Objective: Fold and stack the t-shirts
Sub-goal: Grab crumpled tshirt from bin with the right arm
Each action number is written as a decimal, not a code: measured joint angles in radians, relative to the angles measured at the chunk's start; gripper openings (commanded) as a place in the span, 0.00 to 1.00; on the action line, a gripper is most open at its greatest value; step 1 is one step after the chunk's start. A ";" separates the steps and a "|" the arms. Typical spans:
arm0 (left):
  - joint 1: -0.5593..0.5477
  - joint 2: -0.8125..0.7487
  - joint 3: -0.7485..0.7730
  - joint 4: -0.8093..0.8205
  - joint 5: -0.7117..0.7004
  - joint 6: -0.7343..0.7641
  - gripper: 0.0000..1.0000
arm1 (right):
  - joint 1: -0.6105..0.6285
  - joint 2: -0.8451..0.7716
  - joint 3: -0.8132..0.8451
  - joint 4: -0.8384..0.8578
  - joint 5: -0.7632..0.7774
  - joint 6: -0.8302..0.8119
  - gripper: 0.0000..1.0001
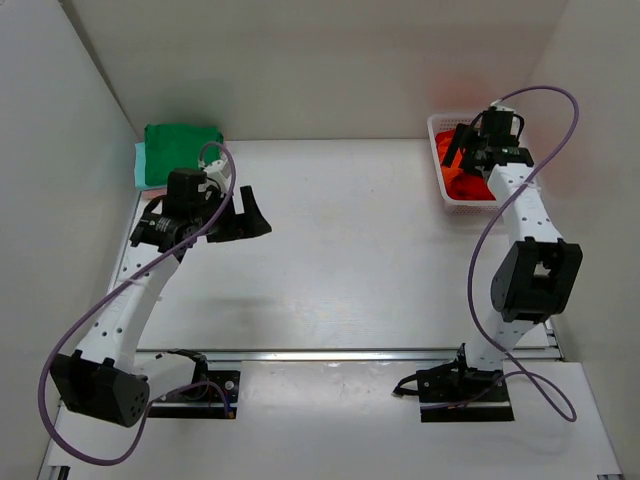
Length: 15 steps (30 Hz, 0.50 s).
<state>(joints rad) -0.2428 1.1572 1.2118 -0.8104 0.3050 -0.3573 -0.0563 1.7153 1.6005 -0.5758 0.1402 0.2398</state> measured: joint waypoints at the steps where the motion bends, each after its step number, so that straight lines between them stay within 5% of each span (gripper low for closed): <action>1: 0.005 -0.002 -0.027 0.013 0.023 -0.011 0.99 | -0.014 0.024 0.023 0.018 -0.003 0.000 0.91; 7: 0.069 -0.072 -0.230 0.111 0.184 -0.115 0.99 | -0.088 0.199 0.192 0.086 -0.053 0.049 0.48; 15: 0.051 -0.132 -0.291 0.227 0.295 -0.175 0.99 | -0.102 0.432 0.381 0.046 -0.070 0.142 0.69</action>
<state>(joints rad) -0.1913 1.0256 0.9203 -0.5831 0.5999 -0.5323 -0.1585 2.1475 1.9820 -0.5301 0.0700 0.3813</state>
